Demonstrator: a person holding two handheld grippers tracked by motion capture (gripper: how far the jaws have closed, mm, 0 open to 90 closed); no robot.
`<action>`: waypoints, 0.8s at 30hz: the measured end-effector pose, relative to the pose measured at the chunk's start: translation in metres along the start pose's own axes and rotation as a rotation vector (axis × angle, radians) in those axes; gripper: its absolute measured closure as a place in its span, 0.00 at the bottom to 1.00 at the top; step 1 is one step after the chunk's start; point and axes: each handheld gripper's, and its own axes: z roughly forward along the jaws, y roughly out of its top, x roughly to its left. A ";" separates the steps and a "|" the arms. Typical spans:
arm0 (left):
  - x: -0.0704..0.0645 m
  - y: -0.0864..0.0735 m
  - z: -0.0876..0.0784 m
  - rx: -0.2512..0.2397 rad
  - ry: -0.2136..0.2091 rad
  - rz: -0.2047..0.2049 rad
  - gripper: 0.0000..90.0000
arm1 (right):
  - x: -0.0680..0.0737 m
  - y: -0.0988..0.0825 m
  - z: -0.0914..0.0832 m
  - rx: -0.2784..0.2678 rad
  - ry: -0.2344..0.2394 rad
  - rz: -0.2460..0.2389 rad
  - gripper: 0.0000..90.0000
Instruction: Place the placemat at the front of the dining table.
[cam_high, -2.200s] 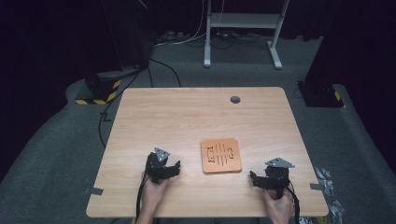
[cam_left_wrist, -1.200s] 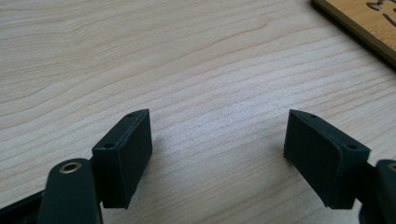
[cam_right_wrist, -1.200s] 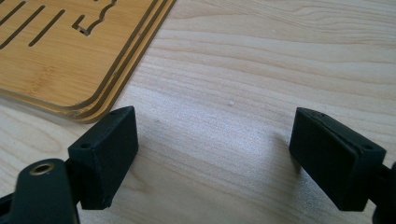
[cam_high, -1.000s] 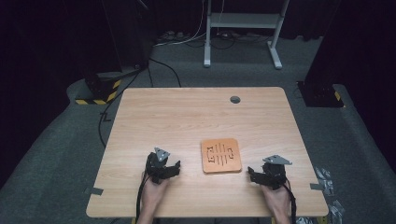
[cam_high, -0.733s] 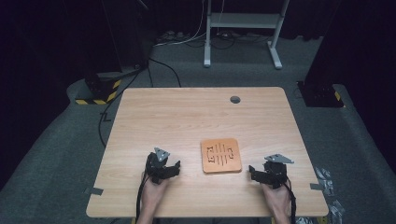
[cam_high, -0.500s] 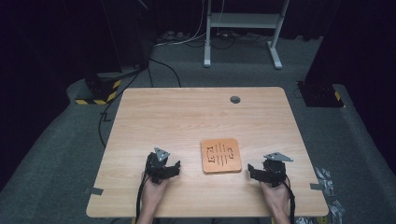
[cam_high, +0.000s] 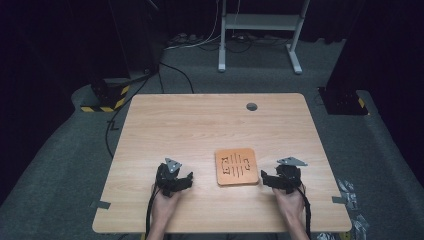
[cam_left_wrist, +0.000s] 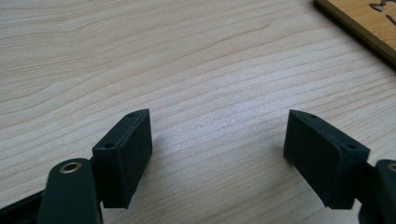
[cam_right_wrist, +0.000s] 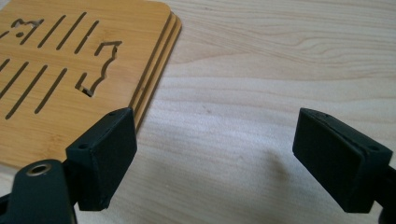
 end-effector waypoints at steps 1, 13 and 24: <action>0.000 0.000 0.000 0.000 0.000 0.000 0.26 | 0.001 0.001 0.001 0.002 0.004 0.003 0.15; 0.000 0.000 0.000 0.001 0.000 -0.001 0.26 | 0.008 0.013 0.008 0.024 0.014 -0.011 0.16; 0.000 0.000 0.000 0.000 0.000 0.000 0.26 | 0.009 0.013 0.011 0.047 0.010 -0.005 0.17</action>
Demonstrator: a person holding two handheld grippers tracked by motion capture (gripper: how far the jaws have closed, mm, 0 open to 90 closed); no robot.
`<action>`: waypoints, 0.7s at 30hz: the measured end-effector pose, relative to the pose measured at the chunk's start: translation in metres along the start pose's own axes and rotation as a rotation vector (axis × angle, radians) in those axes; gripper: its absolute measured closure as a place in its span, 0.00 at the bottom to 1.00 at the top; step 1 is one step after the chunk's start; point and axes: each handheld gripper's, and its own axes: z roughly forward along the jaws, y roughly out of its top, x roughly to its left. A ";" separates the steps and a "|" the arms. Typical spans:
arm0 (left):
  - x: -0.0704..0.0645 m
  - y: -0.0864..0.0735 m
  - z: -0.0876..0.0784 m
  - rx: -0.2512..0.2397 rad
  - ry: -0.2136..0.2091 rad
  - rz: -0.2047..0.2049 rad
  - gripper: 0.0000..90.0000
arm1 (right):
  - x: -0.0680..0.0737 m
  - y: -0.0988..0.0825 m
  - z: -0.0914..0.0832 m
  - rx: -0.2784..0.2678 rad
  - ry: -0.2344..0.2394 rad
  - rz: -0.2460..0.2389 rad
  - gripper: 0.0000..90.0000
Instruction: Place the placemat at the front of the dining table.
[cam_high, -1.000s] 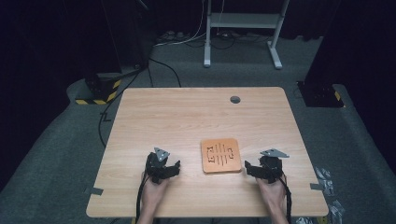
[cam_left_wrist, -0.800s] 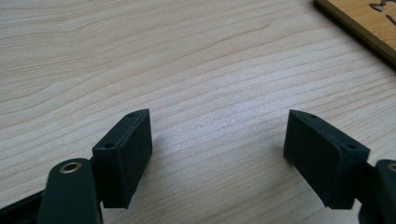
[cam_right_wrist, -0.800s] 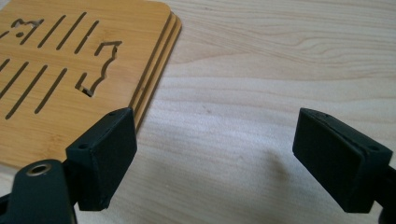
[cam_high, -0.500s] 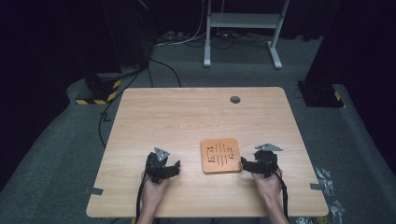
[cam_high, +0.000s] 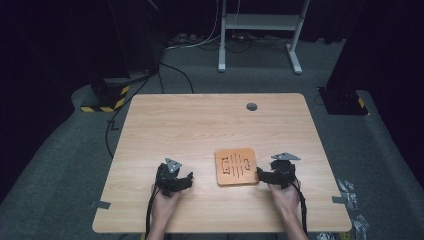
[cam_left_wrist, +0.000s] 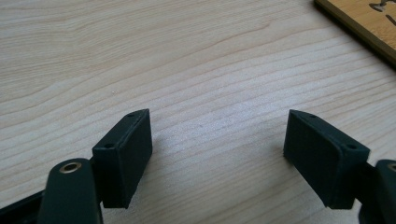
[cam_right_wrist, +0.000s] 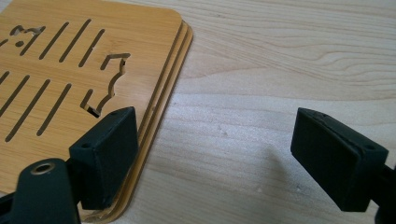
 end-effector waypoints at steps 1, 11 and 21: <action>0.000 0.000 0.000 -0.001 -0.001 0.000 0.26 | 0.000 0.000 0.001 -0.009 -0.006 0.003 0.17; 0.000 0.000 0.000 0.001 0.000 0.000 0.26 | -0.002 -0.002 0.003 -0.003 0.004 0.001 0.17; 0.000 0.000 0.000 -0.003 -0.002 0.000 0.26 | 0.001 -0.002 0.005 -0.010 0.013 -0.002 0.17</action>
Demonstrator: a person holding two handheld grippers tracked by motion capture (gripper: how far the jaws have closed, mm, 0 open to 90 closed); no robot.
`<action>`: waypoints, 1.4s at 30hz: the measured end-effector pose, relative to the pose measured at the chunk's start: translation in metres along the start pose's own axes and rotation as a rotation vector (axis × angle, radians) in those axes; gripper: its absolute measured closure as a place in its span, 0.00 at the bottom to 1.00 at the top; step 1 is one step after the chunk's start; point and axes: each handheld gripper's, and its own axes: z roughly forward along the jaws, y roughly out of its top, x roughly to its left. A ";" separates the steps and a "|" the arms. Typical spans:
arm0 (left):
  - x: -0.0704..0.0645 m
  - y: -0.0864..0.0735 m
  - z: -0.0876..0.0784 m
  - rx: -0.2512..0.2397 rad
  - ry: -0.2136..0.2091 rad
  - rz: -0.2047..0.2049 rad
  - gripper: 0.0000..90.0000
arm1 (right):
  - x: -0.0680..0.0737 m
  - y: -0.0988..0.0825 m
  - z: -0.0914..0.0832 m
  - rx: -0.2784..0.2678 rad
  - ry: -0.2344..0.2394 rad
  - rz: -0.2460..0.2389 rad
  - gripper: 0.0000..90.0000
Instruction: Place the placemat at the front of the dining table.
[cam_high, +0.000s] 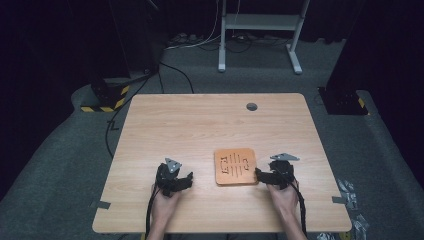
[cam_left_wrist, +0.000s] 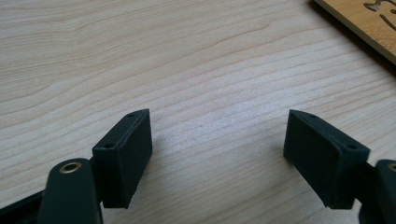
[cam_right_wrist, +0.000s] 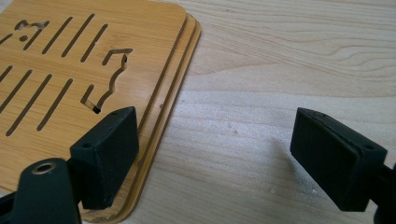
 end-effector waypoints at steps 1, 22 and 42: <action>0.000 0.000 0.000 0.003 0.001 0.001 0.26 | 0.001 0.000 0.000 0.003 0.001 0.002 0.17; 0.000 0.000 -0.001 0.004 0.000 0.004 0.26 | 0.015 0.002 0.004 0.008 0.034 -0.020 0.17; 0.000 0.006 0.001 0.010 -0.047 -0.058 0.27 | 0.015 -0.007 0.008 -0.049 0.085 -0.020 0.16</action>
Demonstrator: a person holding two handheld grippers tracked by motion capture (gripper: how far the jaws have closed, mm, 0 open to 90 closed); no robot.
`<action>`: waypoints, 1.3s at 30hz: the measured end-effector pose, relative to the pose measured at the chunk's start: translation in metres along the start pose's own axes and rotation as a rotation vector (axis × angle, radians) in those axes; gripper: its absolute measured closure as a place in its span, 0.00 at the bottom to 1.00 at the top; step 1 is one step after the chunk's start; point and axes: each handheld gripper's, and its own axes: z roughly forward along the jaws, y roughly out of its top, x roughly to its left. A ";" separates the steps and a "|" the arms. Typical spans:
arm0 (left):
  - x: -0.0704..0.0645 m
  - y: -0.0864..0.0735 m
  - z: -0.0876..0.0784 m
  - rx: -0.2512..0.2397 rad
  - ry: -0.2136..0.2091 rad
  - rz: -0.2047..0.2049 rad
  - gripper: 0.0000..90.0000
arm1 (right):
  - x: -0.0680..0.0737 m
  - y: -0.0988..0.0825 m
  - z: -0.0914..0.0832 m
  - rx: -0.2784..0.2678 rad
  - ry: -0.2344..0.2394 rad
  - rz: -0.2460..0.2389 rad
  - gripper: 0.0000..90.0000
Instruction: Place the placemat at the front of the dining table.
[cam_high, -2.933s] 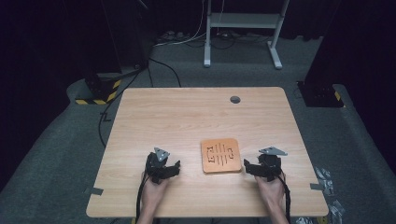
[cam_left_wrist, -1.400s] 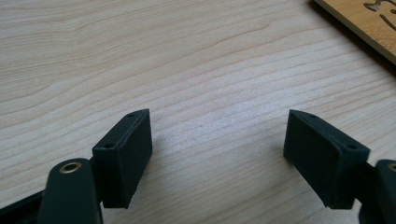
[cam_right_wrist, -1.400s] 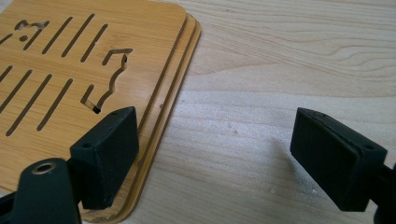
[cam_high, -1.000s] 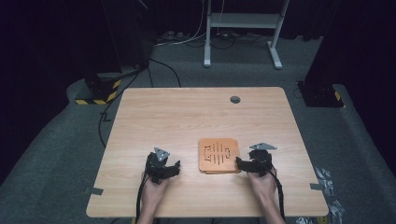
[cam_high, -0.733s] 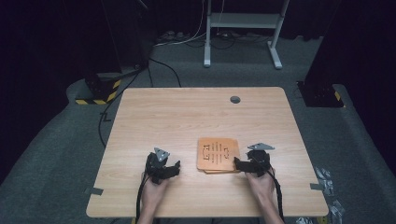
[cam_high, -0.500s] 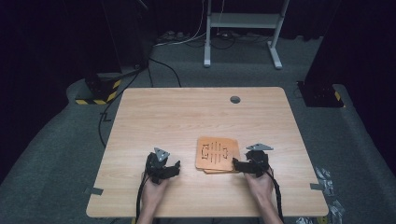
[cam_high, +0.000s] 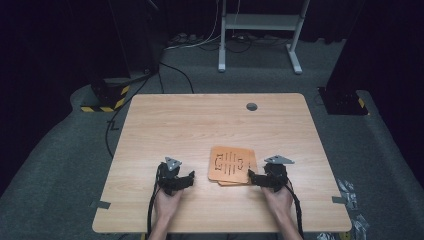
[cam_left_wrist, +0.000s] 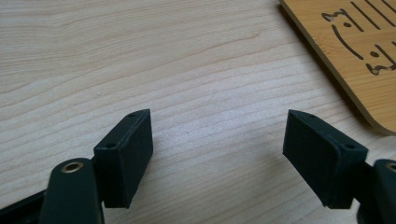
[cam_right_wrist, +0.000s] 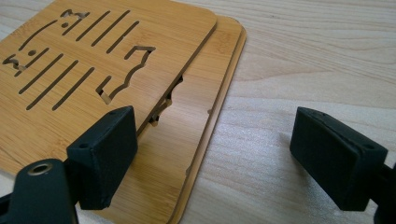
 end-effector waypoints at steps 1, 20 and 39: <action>0.000 0.001 0.000 0.005 -0.003 0.003 0.27 | 0.000 -0.001 0.000 -0.005 -0.002 0.000 0.17; -0.029 0.026 0.011 0.041 -0.113 0.054 0.23 | 0.000 -0.001 0.000 -0.007 -0.007 -0.001 0.18; -0.041 0.027 0.021 0.016 -0.155 0.038 0.22 | 0.000 -0.001 -0.001 -0.006 -0.005 -0.011 0.19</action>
